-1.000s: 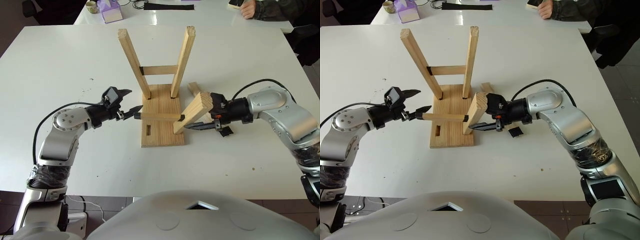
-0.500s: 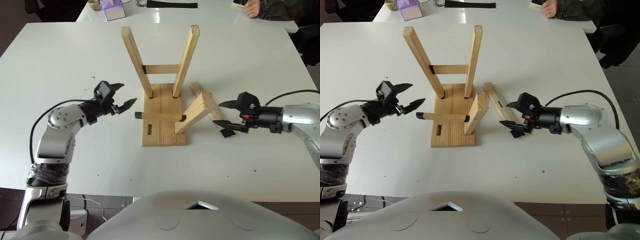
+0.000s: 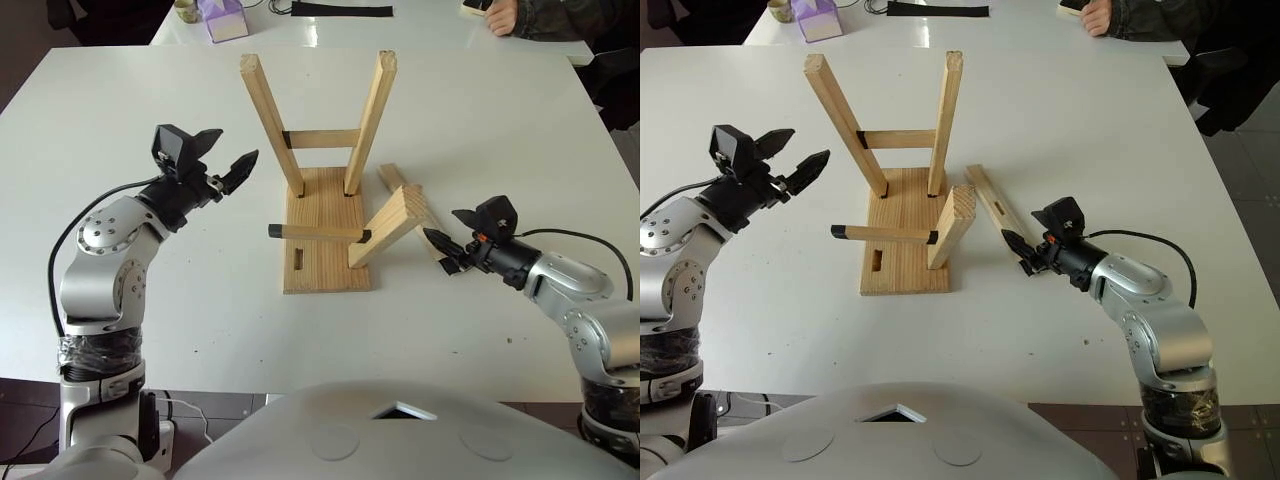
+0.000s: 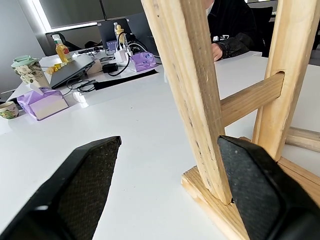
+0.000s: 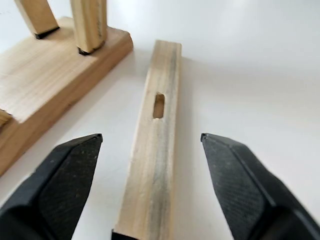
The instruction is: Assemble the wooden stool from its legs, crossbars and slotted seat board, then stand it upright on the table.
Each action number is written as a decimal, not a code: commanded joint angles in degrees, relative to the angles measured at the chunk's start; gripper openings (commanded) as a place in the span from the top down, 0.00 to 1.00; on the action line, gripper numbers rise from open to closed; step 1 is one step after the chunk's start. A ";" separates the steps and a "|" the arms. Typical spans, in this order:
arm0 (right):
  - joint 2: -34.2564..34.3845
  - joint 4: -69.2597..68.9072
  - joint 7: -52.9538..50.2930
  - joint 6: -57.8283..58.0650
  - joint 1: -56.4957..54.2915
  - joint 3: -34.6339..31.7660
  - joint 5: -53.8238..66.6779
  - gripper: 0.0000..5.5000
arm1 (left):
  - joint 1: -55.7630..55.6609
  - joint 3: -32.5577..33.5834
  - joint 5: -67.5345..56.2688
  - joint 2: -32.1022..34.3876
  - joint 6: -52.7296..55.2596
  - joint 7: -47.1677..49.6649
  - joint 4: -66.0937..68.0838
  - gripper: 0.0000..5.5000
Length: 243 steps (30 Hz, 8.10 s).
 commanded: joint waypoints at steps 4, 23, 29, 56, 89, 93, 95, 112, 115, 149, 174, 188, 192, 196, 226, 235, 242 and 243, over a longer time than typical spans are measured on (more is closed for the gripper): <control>-1.19 3.76 2.77 -3.91 -0.18 5.55 -2.84 0.34 | -0.79 -1.39 0.62 -0.53 0.35 0.61 0.04 0.35; -1.39 6.92 2.61 -8.82 3.83 5.04 -5.66 0.63 | -2.34 -0.02 0.00 -0.13 0.90 0.78 0.53 0.35; -0.69 8.20 1.46 -9.73 1.57 0.56 -4.18 0.63 | -6.63 2.78 0.16 -0.27 3.14 5.18 1.57 0.35; -21.95 3.90 22.14 11.23 -34.27 -15.82 70.20 0.63 | -27.50 3.80 -63.16 2.18 19.83 2.07 -15.77 0.48; -25.93 1.50 36.73 6.72 -35.63 -9.71 49.42 0.63 | -26.64 -0.25 -64.78 4.72 18.47 -2.83 -17.67 0.59; -26.19 2.14 38.06 6.25 -35.58 -10.40 48.65 0.63 | -25.31 -0.29 -63.52 5.34 18.39 -5.00 -17.96 0.62; -26.37 2.38 38.70 6.02 -35.38 -10.66 48.17 0.63 | -24.93 -0.78 -61.67 5.70 18.08 -5.79 -17.76 0.62; -26.38 6.89 42.12 2.80 -32.83 -12.15 43.15 0.41 | -26.77 1.81 -64.33 3.61 14.12 -4.82 -13.09 0.62; -25.92 13.51 42.28 2.68 -33.99 -13.77 42.61 0.41 | -28.59 3.54 -66.83 3.11 13.09 -2.90 -11.63 0.62; -18.06 15.26 35.02 -9.25 -4.99 -24.16 28.87 0.41 | 8.56 10.05 -23.11 17.86 -3.73 -40.72 -3.22 0.63; -17.67 12.59 34.16 -10.66 -5.64 -21.12 25.99 0.41 | 10.21 3.40 -15.56 18.90 -13.29 -46.52 -1.78 0.63; -17.16 12.35 34.06 -12.34 -5.86 -20.09 25.62 0.41 | 3.73 -4.21 -11.36 20.17 -17.13 -49.89 4.78 0.63; -16.92 12.12 34.36 -13.04 -5.74 -19.37 25.12 0.41 | 0.42 -5.60 -11.67 19.26 -15.11 -47.58 8.60 0.63; -16.90 11.92 34.78 -13.75 -5.29 -18.91 24.36 0.41 | -0.31 -6.97 -10.57 19.94 -15.11 -47.33 11.19 0.63; -17.43 13.28 37.28 -17.27 -6.26 -16.96 21.97 0.41 | 0.47 -5.77 -9.70 18.05 -15.43 -42.40 6.25 0.63; -17.12 11.87 37.68 -18.15 -5.03 -15.56 20.88 0.41 | -1.26 -9.05 -9.35 18.65 -12.43 -42.37 7.30 0.63; -16.94 11.24 38.00 -19.11 -3.81 -14.91 20.06 0.41 | -4.11 -10.12 -11.63 18.06 -6.05 -42.31 9.30 0.63; -16.90 11.12 37.94 -19.12 -3.79 -14.80 20.06 0.41 | -4.42 -10.60 -11.09 17.94 -6.15 -42.39 9.60 0.63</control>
